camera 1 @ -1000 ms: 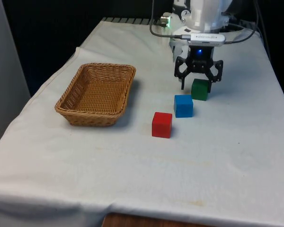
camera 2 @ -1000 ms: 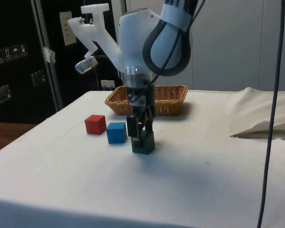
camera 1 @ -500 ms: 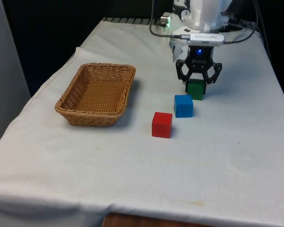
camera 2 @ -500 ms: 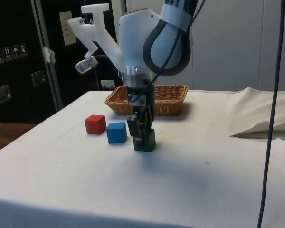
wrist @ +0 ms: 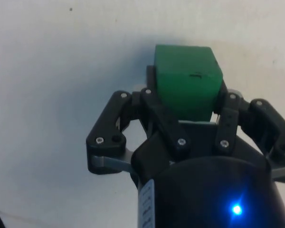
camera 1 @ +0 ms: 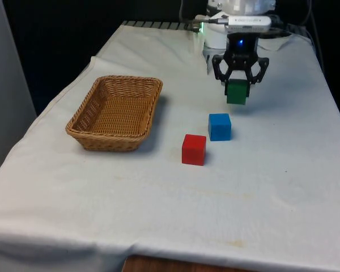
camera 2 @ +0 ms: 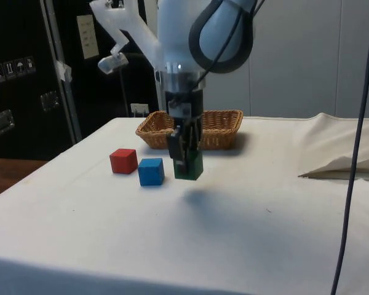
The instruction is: Pick up exactly two blocks and place them into the basket.
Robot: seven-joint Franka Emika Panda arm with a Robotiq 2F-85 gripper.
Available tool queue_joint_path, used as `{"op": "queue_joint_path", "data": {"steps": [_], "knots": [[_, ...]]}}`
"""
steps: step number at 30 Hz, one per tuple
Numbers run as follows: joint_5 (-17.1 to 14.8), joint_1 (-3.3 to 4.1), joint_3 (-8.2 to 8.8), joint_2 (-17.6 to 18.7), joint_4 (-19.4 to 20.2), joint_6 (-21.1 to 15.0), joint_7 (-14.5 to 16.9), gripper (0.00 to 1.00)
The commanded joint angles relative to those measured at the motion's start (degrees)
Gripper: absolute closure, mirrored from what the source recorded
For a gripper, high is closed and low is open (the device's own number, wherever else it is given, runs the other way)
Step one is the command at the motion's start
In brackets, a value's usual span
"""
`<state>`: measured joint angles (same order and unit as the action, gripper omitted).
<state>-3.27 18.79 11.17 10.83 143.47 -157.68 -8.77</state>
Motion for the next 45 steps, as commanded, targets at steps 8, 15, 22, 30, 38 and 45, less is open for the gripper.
{"op": "queue_joint_path", "data": {"steps": [8,15,22,30,38,45], "knots": [[1.4,0.06,0.52,-4.1,0.4,3.4,-0.7,1.00],[0.6,-0.06,0.29,-7.3,0.2,6.2,0.0,1.00],[2.5,-0.34,1.20,-9.9,-1.8,10.5,-0.3,1.00],[2.7,-0.57,3.21,-10.2,-4.8,13.4,1.9,1.00],[2.8,-0.69,5.84,-9.5,-7.7,15.3,4.8,1.00],[2.4,-0.80,8.31,-8.3,-9.5,15.5,7.6,1.00]]}}
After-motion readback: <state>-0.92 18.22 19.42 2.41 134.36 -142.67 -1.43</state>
